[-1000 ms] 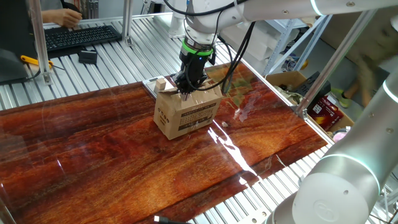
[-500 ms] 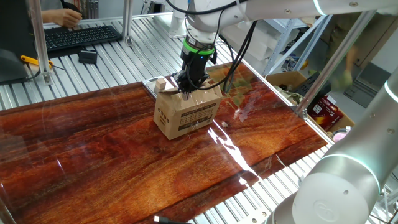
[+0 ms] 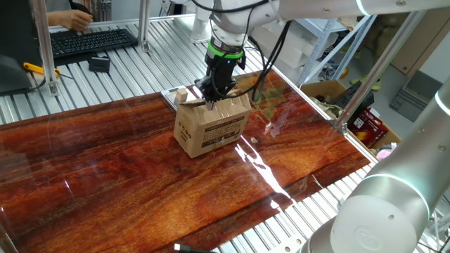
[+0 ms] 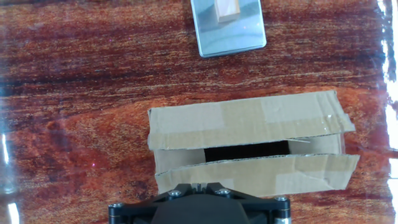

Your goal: Open a box

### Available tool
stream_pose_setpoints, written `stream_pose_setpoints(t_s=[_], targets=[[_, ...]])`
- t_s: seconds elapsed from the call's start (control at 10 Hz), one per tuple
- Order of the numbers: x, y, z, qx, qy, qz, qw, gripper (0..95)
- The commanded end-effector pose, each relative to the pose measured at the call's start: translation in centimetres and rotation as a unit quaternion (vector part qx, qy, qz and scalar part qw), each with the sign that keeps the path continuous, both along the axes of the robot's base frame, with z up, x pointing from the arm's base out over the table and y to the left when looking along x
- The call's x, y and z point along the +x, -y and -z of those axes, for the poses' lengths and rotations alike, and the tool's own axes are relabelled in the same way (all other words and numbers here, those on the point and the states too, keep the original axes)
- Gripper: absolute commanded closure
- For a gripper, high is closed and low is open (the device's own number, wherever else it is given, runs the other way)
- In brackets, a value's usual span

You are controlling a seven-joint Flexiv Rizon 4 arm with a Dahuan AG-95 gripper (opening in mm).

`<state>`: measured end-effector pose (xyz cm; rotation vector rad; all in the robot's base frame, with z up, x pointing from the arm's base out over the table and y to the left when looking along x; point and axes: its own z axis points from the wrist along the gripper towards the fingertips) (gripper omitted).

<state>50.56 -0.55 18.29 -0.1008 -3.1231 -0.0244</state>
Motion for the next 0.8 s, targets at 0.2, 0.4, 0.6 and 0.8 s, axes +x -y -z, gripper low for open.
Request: stream_pose_setpoints(t_s=[0.2,0.4,0.6,0.8], targets=[[0.24,0.16,-0.13,0.000,-0.001,0.002,1.0000,95.0],[0.53,0.27,-0.30,0.000,-0.002,0.002,1.0000,95.0],[0.56,0.28,-0.31,0.000,-0.004,0.002,1.0000,95.0],[0.90,0.40,-0.51,0.000,-0.006,0.000,1.0000,95.0]])
